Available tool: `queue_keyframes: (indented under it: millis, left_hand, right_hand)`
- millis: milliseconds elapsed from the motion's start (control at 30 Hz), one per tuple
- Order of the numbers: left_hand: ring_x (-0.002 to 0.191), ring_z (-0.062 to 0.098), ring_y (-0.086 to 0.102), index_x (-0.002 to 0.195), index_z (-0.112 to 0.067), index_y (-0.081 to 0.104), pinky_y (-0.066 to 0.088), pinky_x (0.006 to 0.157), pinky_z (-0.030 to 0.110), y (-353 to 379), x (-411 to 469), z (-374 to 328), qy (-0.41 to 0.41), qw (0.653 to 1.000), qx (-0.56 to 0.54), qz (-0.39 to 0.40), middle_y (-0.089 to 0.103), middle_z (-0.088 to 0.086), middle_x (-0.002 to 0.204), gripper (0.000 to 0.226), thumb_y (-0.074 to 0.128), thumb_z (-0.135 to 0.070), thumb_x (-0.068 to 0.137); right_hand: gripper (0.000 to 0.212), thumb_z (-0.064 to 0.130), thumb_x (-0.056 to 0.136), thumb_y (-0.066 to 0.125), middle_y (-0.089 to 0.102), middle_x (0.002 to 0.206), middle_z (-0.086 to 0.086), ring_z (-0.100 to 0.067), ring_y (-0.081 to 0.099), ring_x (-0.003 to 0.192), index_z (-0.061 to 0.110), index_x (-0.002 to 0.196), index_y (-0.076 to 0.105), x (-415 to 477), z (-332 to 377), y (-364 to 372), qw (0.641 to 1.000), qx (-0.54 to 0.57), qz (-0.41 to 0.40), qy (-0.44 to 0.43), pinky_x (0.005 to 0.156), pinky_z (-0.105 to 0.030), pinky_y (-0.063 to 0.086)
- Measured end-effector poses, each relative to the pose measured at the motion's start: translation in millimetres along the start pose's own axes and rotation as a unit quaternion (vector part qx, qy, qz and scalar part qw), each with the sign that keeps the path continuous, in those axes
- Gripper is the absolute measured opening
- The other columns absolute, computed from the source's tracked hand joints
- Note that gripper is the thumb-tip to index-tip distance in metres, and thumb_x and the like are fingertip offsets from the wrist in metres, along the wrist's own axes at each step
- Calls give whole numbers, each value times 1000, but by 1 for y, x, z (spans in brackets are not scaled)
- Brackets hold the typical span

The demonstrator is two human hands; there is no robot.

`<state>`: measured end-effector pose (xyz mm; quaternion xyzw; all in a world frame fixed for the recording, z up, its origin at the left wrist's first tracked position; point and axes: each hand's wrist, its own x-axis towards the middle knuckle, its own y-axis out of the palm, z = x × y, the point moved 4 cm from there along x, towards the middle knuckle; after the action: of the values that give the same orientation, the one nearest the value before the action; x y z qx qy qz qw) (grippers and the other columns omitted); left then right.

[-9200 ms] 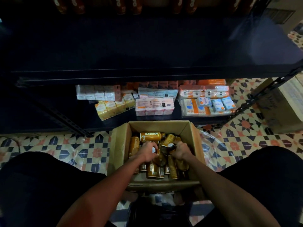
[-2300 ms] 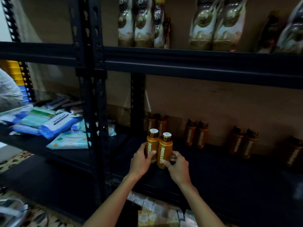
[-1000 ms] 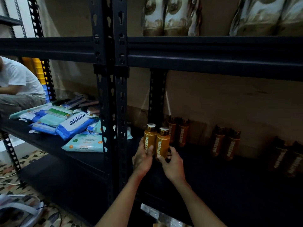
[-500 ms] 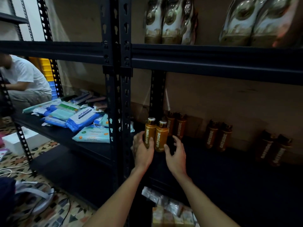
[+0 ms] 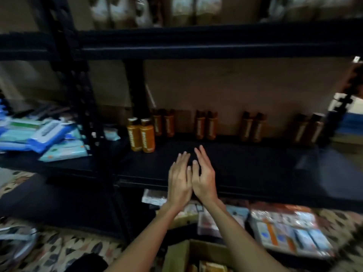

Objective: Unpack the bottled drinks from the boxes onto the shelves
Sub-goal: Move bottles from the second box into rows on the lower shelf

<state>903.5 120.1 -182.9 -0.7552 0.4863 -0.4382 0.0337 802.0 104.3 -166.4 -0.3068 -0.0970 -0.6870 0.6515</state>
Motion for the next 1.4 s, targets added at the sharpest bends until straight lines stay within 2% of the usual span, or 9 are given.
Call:
queue_keyframes:
  millis: [233, 433, 567, 800, 900, 1000, 1100, 1233, 1400]
  left_hand:
    - [152, 16, 17, 154, -13, 32, 16, 123, 39, 66, -69, -53, 112, 990, 37, 76, 28, 5, 162, 52, 21, -33, 107]
    - [154, 17, 10, 158, -22, 13, 16, 122, 45, 102, -145, -45, 120, 973, 70, 184, 16, 1, 166, 53, 15, -39, 108]
    - [154, 19, 8, 159, -18, 13, 18, 122, 49, 118, -203, -11, 112, 942, 123, 291, 13, 5, 166, 56, 20, -38, 107]
    - [152, 4, 1, 158, -24, 9, 9, 124, 32, 117, -284, 26, 100, 887, 102, 440, 6, -8, 164, 54, 11, -42, 107]
    - [149, 8, 21, 156, -25, 27, 20, 123, 34, 123, -309, 42, 39, 865, 95, 490, 25, -5, 162, 50, 25, -39, 108]
    - [119, 10, 54, 134, -22, 55, 44, 106, 32, 128, -326, 53, -60, 848, 90, 519, 56, 0, 137, 34, 37, -29, 106]
    - [98, 6, 57, 121, -23, 59, 51, 91, 30, 134, -334, 59, -85, 838, 95, 531, 62, -2, 117, 25, 39, -28, 105]
    - [103, 7, 56, 128, -22, 57, 48, 89, 23, 142, -328, 68, -144, 840, 101, 514, 59, -2, 123, 27, 46, -26, 103]
    - [121, 15, 51, 137, -21, 50, 47, 103, 38, 159, -313, 94, -208, 829, 141, 499, 49, 1, 139, 38, 49, -28, 100]
  right_hand:
    - [50, 25, 105, 35, 21, 167, -1, -10, 24, 152, 17, 154, 37, -73, -40, -86, 995, -85, -46, -13, 122, -25, 24]
    - [51, 31, 107, 29, 21, 166, -2, 0, 20, 151, 15, 155, 36, -151, -86, -107, 988, -145, -28, 46, 122, -26, 24]
    - [53, 39, 108, 26, 23, 166, 2, -6, 18, 153, 21, 157, 31, -208, -124, -98, 977, -173, 18, 119, 122, -43, 29]
    - [55, 55, 105, 24, 27, 161, 7, -9, 32, 145, 38, 157, 23, -302, -171, -88, 928, -234, 184, 224, 119, -35, 32]
    - [53, 54, 106, 24, 32, 157, 7, -11, 36, 142, 37, 156, 27, -326, -179, -86, 897, -247, 261, 258, 118, -34, 33]
    - [52, 54, 106, 24, 34, 156, 6, -15, 37, 141, 36, 154, 31, -337, -188, -83, 866, -238, 299, 324, 115, -38, 35]
    - [48, 47, 108, 29, 42, 152, 3, -17, 42, 136, 30, 151, 39, -340, -194, -80, 845, -238, 312, 363, 110, -37, 37]
    - [35, 37, 107, 42, 56, 135, 0, -12, 53, 111, 26, 138, 53, -340, -210, -82, 829, -224, 271, 435, 94, -31, 46]
    - [16, 28, 104, 51, 62, 96, 6, -8, 64, 82, 25, 119, 57, -327, -228, -92, 809, -179, 147, 540, 68, -26, 56]
